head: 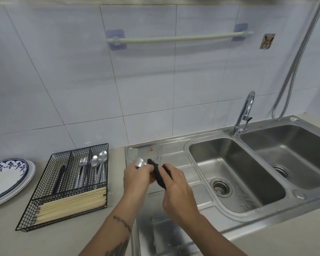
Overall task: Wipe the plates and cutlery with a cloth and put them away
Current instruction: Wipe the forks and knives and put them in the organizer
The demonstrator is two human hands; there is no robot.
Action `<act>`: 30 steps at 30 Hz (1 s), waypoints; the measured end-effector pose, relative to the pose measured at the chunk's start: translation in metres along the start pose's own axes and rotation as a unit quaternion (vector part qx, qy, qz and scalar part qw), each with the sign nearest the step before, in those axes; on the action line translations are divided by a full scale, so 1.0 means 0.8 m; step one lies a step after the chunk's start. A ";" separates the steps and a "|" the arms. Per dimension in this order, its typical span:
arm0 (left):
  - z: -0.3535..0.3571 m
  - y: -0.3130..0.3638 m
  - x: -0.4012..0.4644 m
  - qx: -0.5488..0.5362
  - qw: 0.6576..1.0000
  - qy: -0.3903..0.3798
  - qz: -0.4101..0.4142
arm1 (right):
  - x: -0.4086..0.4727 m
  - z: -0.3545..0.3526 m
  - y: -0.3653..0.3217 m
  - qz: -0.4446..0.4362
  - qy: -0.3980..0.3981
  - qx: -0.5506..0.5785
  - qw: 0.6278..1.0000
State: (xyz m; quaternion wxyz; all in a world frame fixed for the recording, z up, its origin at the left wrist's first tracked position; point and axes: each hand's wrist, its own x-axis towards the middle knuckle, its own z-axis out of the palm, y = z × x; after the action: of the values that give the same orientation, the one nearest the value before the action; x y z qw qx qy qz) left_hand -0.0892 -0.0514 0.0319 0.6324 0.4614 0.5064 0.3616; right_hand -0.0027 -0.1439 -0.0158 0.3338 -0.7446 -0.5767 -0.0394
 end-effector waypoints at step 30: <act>-0.001 -0.023 -0.020 -0.115 0.993 -0.015 0.010 | 0.000 -0.016 0.011 -0.070 0.015 -0.071 0.995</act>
State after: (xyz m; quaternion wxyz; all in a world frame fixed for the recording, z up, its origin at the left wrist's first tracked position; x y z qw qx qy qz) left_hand -0.0936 -0.0718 0.0192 0.6853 0.3959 0.4475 0.4164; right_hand 0.0093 -0.1521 -0.0095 0.2851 -0.7233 -0.6184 -0.1149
